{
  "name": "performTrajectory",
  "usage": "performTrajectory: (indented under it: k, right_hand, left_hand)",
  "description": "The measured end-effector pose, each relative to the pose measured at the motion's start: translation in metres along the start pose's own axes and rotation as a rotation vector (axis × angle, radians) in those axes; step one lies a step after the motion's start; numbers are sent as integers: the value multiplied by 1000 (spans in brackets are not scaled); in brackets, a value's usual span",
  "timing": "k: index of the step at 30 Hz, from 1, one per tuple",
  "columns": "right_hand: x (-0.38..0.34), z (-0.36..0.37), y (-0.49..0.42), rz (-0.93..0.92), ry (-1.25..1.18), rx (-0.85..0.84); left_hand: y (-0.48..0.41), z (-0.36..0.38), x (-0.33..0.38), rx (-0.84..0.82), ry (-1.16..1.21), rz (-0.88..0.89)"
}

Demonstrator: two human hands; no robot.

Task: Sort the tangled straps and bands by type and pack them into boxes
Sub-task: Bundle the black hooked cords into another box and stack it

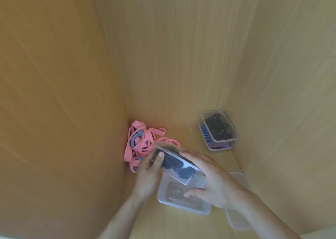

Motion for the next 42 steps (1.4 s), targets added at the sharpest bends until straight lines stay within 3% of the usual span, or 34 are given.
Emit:
performTrajectory:
  k: [7,12,18,22,29,37,39,42]
  right_hand:
    - [-14,-19,1,-165,160,246]
    - [-9,-36,-10,-202,188,373]
    - [38,-66,-47,-109,461,588]
    - [68,-77,-75,5,626,582]
    - [112,-75,-93,140,858,396]
    - [115,-66,-90,190,798,316]
    - [106,-68,-88,187,756,333]
    - [82,-72,-72,73,607,557]
  left_hand:
    - [-1,12,12,-51,83,-66]
    - [-3,11,6,28,71,-167]
    - [2,-3,-8,118,52,-218]
    - [5,-5,-12,129,36,-200]
    - [7,-8,-16,130,16,-206]
    - [8,-17,-22,147,-58,-199]
    - [8,-17,-26,150,-94,-188]
    - [11,-18,-34,107,-265,-36]
Point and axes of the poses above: each hand's wrist, its own y-axis away from the middle knuckle, its own z-axis out of the palm, x = y × z, the point moved 5 cm from there along -y, towards the middle knuckle, and after that the axes turned 14 degrees about x, right-handed, at the moved point
